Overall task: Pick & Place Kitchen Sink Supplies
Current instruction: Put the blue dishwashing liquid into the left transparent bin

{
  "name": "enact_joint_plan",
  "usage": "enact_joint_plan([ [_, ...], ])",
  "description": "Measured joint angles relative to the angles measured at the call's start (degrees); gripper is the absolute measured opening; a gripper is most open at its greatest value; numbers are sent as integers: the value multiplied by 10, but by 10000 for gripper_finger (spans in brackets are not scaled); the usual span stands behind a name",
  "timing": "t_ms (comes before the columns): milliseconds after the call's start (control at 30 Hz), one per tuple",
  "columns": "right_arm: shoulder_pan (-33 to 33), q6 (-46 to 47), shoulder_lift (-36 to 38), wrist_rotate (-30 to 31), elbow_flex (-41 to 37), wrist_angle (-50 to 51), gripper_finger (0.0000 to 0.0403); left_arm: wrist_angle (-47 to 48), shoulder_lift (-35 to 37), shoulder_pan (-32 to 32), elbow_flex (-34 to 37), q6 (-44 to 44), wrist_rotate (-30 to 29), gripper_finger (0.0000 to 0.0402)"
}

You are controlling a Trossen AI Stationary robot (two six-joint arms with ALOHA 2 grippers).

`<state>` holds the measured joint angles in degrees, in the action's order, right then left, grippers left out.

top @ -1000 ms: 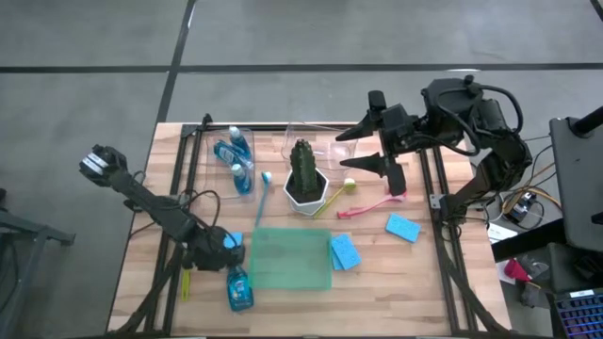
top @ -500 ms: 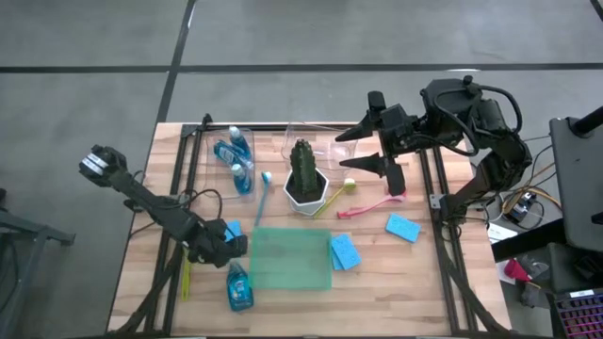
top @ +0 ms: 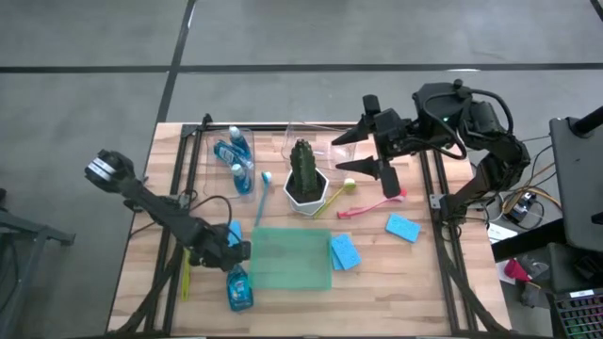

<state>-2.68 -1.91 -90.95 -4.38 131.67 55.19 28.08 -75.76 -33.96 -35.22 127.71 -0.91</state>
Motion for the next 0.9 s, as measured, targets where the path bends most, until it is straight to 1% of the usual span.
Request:
enact_joint_plan([
  [100,0,0,0,0,-2,-1,224,-15,-20,0,0,-1,3,244],
  [167,0,0,0,0,-2,-1,224,-20,-27,0,0,-2,6,224],
  [333,0,0,0,0,-2,-1,224,-20,-28,0,-1,-1,13,139],
  [367,0,0,0,0,-2,-1,224,-18,-25,0,-1,0,14,127],
  [633,0,0,0,0,-2,-1,224,4,16,0,0,-7,-7,126],
  [900,0,-3,0,0,-2,-1,224,30,84,0,0,-32,-13,129],
])
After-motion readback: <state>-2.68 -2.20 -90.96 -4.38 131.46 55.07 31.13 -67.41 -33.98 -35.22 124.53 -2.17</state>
